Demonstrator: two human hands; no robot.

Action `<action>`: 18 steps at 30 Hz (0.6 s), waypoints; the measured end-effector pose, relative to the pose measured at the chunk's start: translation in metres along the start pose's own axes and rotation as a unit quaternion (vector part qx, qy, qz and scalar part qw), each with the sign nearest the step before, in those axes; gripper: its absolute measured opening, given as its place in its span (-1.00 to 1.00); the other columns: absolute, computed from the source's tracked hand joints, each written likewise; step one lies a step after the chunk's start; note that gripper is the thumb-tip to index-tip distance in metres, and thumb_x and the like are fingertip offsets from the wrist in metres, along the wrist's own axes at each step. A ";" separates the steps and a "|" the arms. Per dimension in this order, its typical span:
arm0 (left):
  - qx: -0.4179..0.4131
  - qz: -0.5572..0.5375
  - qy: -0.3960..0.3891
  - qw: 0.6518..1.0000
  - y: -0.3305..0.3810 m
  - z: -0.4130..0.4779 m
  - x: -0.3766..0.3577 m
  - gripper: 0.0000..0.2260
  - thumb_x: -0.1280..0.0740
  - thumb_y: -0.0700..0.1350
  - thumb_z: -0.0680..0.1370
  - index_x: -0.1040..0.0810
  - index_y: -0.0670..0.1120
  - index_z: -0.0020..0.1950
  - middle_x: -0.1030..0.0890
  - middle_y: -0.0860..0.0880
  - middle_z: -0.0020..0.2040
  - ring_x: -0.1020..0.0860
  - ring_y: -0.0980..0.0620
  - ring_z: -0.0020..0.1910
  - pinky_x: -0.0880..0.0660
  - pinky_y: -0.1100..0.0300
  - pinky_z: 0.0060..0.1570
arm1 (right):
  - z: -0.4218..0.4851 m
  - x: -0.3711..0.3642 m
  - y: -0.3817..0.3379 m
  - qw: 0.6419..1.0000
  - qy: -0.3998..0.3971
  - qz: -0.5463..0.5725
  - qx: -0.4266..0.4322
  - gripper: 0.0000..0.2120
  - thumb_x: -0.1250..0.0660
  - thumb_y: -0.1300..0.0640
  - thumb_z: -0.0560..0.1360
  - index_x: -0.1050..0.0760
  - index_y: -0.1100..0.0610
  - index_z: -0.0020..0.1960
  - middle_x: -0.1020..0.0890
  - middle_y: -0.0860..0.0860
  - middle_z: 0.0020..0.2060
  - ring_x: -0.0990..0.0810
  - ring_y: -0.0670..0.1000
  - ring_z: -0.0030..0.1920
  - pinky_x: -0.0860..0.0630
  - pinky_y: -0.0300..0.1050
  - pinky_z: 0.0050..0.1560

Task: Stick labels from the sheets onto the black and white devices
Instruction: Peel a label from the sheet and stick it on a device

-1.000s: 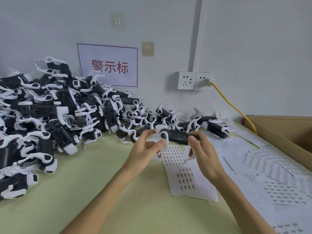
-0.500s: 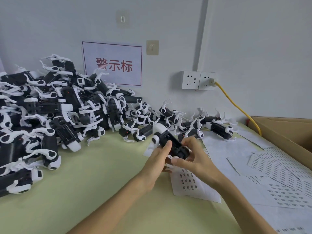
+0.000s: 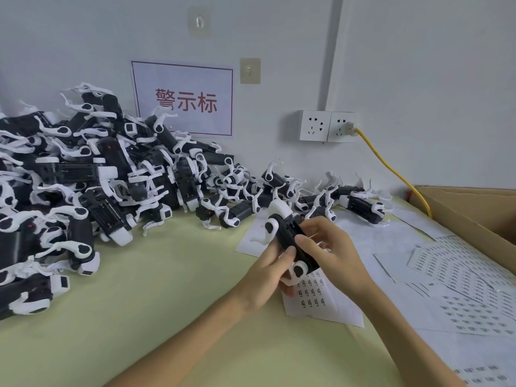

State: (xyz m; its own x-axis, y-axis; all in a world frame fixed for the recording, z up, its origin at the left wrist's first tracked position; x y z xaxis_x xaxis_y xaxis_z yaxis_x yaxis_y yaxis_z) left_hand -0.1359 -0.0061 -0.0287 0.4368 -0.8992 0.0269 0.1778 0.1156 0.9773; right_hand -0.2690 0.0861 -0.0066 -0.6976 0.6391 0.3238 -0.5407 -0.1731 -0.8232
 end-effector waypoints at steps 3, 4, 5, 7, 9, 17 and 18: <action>-0.003 0.061 -0.009 0.998 -0.003 -0.001 -0.001 -0.74 -0.18 0.02 0.67 -0.42 0.23 0.34 -0.66 0.32 -0.02 -0.60 0.29 -0.10 -0.51 0.35 -0.23 | 0.001 0.001 0.001 1.000 0.027 -0.011 0.003 -0.80 -0.35 -0.08 0.46 -0.55 0.06 -0.13 -0.62 -0.17 -0.29 -0.53 -0.16 -0.26 -0.40 -0.38 -0.19; -0.004 0.069 -0.013 0.998 -0.002 -0.002 -0.002 -0.76 -0.18 -0.01 0.67 -0.45 0.21 0.31 -0.65 0.32 -0.05 -0.59 0.32 -0.13 -0.49 0.40 -0.24 | 0.001 0.001 0.001 0.999 0.032 -0.011 0.001 -0.76 -0.35 -0.11 0.46 -0.53 0.07 -0.16 -0.59 -0.16 -0.31 -0.51 -0.15 -0.27 -0.39 -0.37 -0.21; -0.005 0.069 -0.016 0.997 -0.002 -0.002 -0.003 -0.77 -0.19 -0.04 0.67 -0.47 0.19 0.29 -0.65 0.32 -0.08 -0.59 0.33 -0.13 -0.48 0.43 -0.24 | 0.001 0.002 0.002 0.999 0.033 -0.006 -0.002 -0.71 -0.34 -0.14 0.45 -0.52 0.09 -0.17 -0.56 -0.15 -0.34 -0.49 -0.13 -0.29 -0.38 -0.35 -0.23; -0.003 0.072 -0.018 0.997 -0.001 -0.004 -0.006 -0.79 -0.20 -0.03 0.64 -0.50 0.15 0.25 -0.64 0.29 -0.16 -0.59 0.29 -0.20 -0.47 0.41 -0.28 | 0.000 0.002 0.001 1.000 0.022 0.013 -0.005 -0.59 -0.32 -0.22 0.42 -0.49 0.16 -0.19 -0.51 -0.11 -0.36 -0.44 -0.09 -0.31 -0.36 -0.31 -0.27; 0.014 0.075 -0.011 0.997 -0.001 -0.003 -0.006 -0.78 -0.22 0.03 0.59 -0.52 0.11 0.21 -0.61 0.23 -0.24 -0.55 0.19 -0.27 -0.46 0.29 -0.35 | 0.001 0.003 0.000 0.999 0.002 0.047 -0.012 -0.55 -0.34 -0.19 0.43 -0.47 0.24 -0.18 -0.49 -0.03 -0.34 -0.43 -0.04 -0.29 -0.37 -0.24 -0.23; 0.008 -0.005 -0.019 1.000 0.006 -0.008 -0.005 -0.80 -0.28 0.08 0.59 -0.63 0.03 0.08 -0.63 0.15 -0.19 -0.59 0.18 -0.17 -0.47 0.34 -0.13 | 0.004 0.009 0.002 0.971 -0.097 0.204 -0.081 -0.81 -0.30 0.06 0.53 -0.46 0.07 -0.24 -0.48 0.09 -0.29 -0.48 0.03 -0.27 -0.49 -0.18 -0.12; 0.015 -0.023 -0.015 1.000 0.007 -0.008 -0.004 -0.75 -0.30 0.15 0.55 -0.66 0.06 0.10 -0.65 0.07 -0.10 -0.60 0.10 -0.07 -0.47 0.27 -0.01 | 0.004 0.009 0.002 0.970 -0.103 0.205 -0.083 -0.80 -0.30 0.04 0.54 -0.47 0.05 -0.24 -0.48 0.08 -0.29 -0.48 0.02 -0.27 -0.50 -0.18 -0.11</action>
State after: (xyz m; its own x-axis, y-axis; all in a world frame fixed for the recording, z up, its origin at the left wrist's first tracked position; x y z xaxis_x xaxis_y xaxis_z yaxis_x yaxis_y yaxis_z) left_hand -0.1297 0.0015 -0.0238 0.4020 -0.9155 -0.0122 0.1700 0.0615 0.9835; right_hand -0.2783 0.0887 -0.0033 -0.9262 0.3761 0.0247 -0.1260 -0.2473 -0.9607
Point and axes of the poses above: each hand's wrist, its own z-axis towards the middle knuckle, its own x-axis out of the back of the hand, y = z × x, the point moved 1 cm from there along z, towards the middle knuckle
